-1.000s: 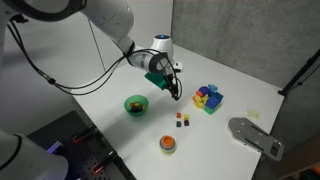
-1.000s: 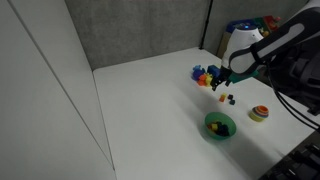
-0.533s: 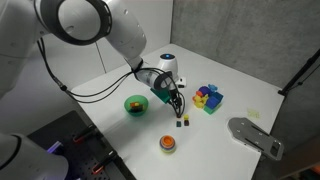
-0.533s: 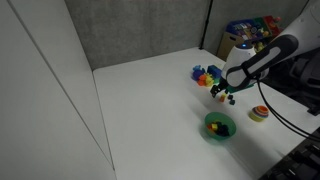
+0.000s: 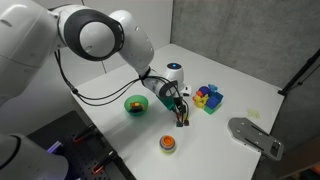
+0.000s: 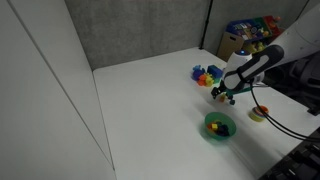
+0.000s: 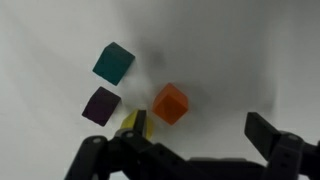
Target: Put the small orange block in the green bowl
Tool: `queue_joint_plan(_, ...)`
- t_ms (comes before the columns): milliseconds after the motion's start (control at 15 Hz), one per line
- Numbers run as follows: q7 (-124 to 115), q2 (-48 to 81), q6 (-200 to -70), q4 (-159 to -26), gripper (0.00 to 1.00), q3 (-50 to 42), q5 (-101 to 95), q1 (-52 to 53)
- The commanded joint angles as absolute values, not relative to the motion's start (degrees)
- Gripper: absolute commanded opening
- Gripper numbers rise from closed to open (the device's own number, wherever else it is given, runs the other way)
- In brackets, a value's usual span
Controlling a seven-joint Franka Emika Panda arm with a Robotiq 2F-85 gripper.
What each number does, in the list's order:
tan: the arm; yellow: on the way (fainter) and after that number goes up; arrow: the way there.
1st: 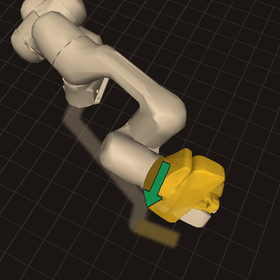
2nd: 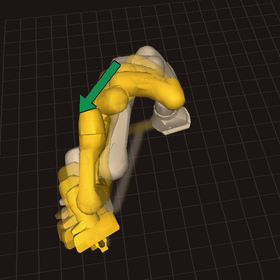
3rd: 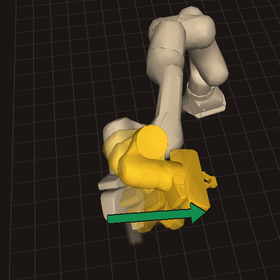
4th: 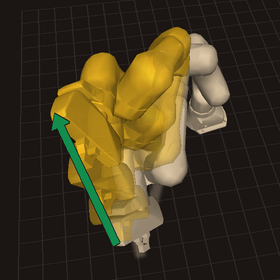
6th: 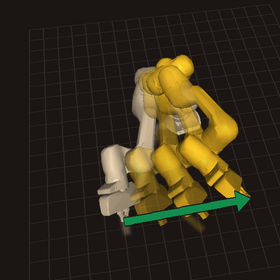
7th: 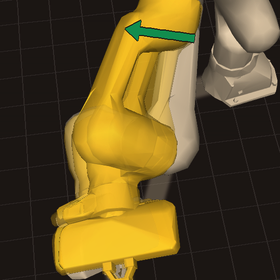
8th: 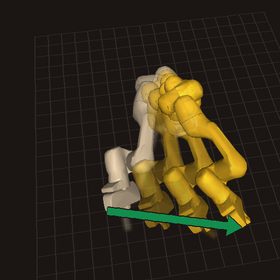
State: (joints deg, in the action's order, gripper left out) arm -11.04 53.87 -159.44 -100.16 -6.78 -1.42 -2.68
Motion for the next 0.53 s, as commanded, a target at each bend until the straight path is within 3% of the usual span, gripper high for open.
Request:
queue_joint_plan(0,-10.2,56.3,-157.7,-96.4,1.0,-6.8,0.4,-3.6)
queue_joint_plan(333,-10.2,57.6,-156.2,-95.3,1.0,-6.4,2.1,-4.3)
queue_joint_plan(400,-10.2,57.8,-155.9,-95.1,0.75,-6.4,2.2,-4.2)
queue_joint_plan(467,-10.2,58.0,-155.9,-95.1,0.74,-6.4,2.2,-4.2)
